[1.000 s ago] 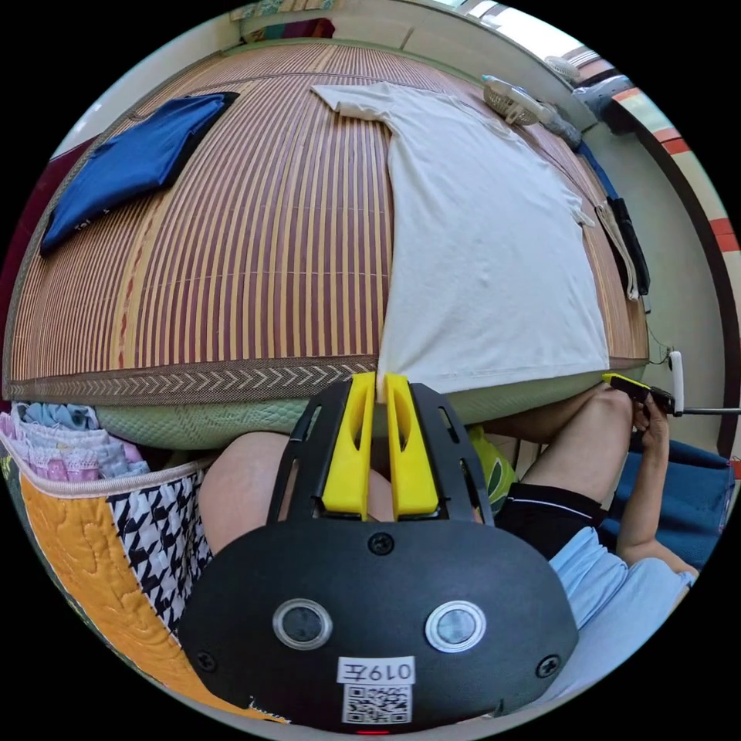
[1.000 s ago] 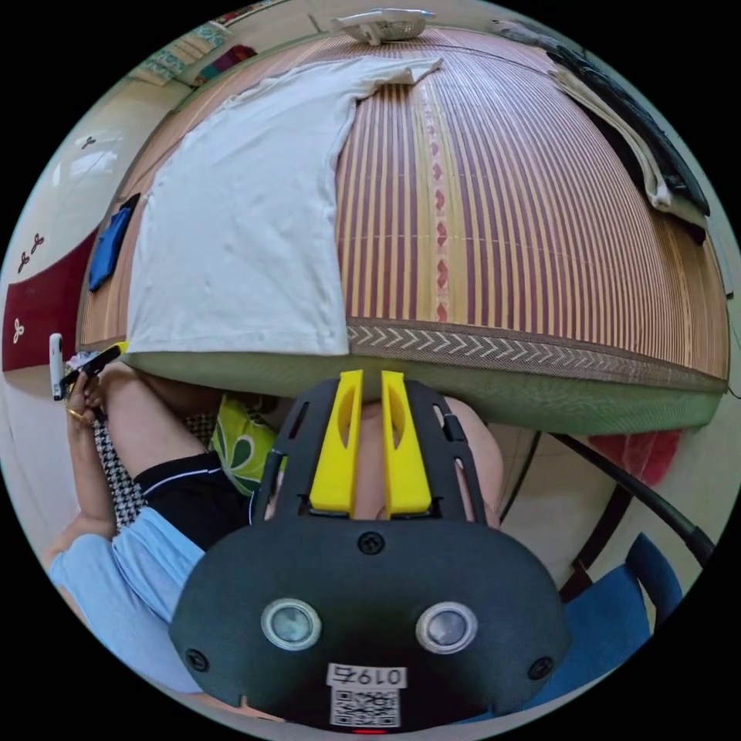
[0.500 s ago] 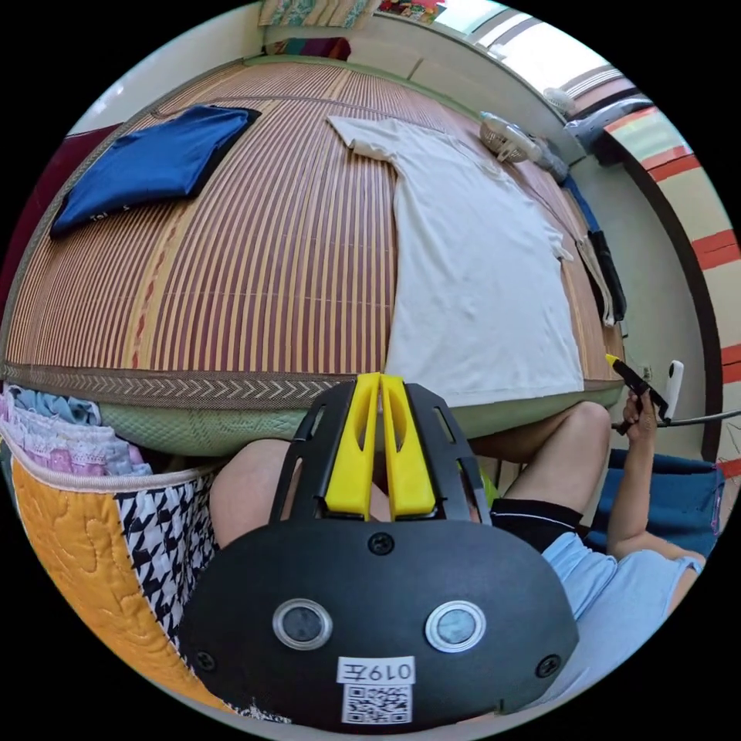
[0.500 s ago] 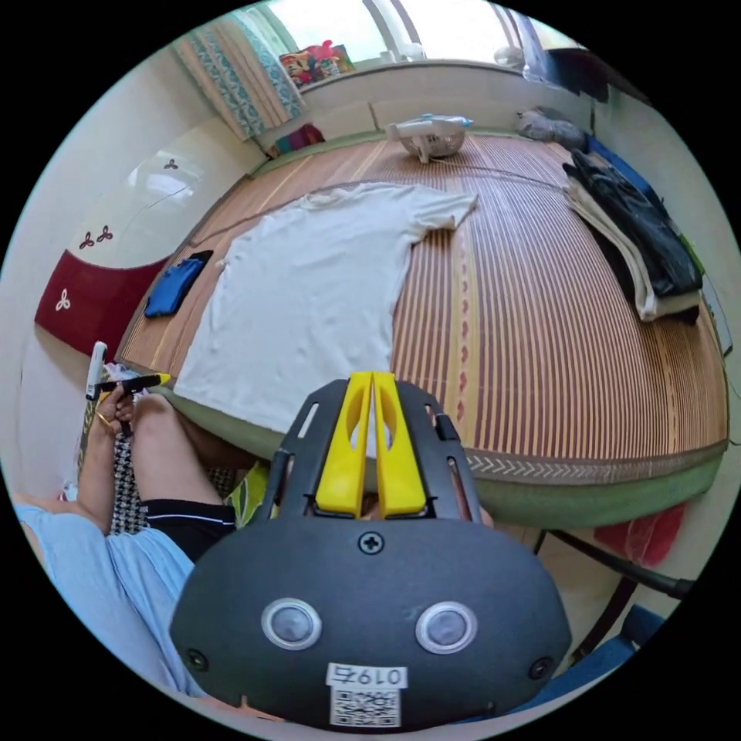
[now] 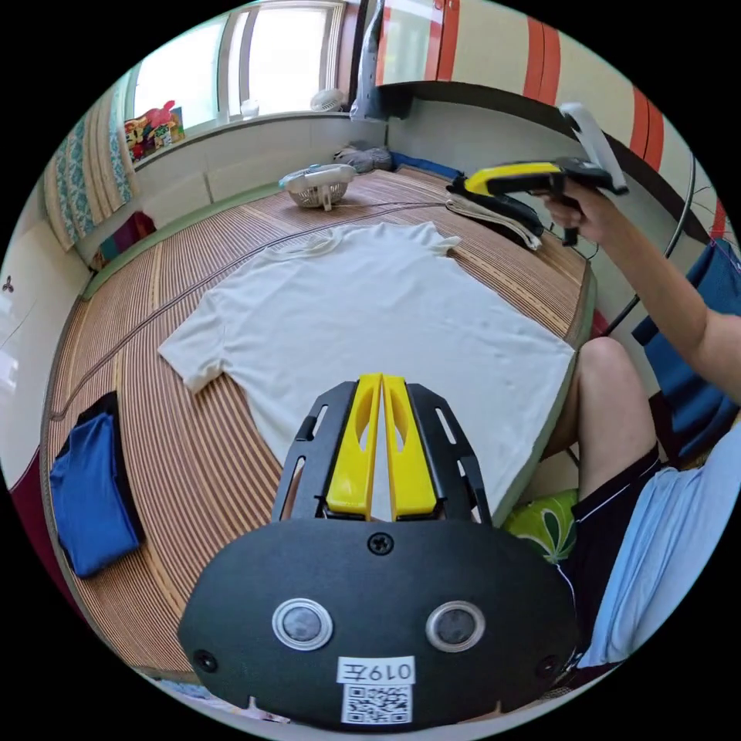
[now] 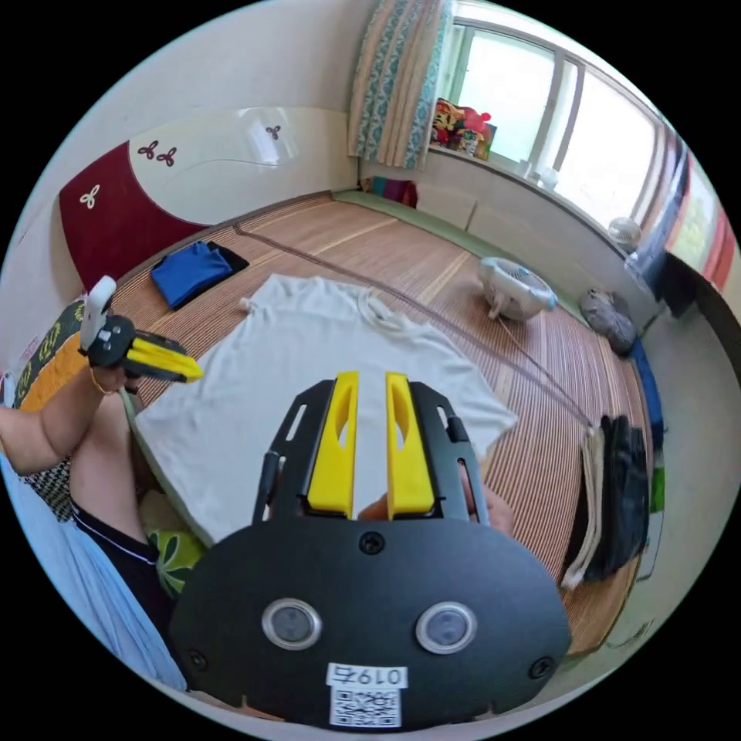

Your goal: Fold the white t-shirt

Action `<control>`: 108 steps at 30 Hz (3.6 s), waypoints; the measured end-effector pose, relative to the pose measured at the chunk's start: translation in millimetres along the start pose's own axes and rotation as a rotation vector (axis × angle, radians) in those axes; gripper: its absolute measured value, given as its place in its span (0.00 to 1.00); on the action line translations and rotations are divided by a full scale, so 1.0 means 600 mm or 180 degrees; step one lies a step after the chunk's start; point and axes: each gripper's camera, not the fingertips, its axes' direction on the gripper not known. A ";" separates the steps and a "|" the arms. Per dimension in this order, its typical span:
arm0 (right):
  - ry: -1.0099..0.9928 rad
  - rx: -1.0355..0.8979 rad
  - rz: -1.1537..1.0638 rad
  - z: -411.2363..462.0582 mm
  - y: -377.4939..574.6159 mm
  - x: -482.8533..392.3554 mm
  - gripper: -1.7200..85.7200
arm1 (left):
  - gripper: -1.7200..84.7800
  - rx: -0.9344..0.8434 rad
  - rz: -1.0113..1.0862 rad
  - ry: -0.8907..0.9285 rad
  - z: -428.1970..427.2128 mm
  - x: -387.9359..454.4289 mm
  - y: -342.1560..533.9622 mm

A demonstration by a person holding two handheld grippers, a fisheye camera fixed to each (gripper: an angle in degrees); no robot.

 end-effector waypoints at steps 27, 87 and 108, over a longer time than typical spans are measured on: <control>-0.0481 -0.1665 -0.0928 0.590 -0.654 0.049 0.07 | 0.03 0.0450 -0.0641 -0.0240 0.067 -0.256 -0.275; -0.0520 -0.1149 -0.0340 0.646 -0.658 0.461 0.02 | 0.04 -0.1037 0.0043 0.0134 0.484 -0.738 -1.440; -0.0112 -0.0575 0.0257 0.631 -0.538 0.491 0.11 | 0.03 -0.0371 -0.0799 -0.0283 0.500 -0.765 -1.377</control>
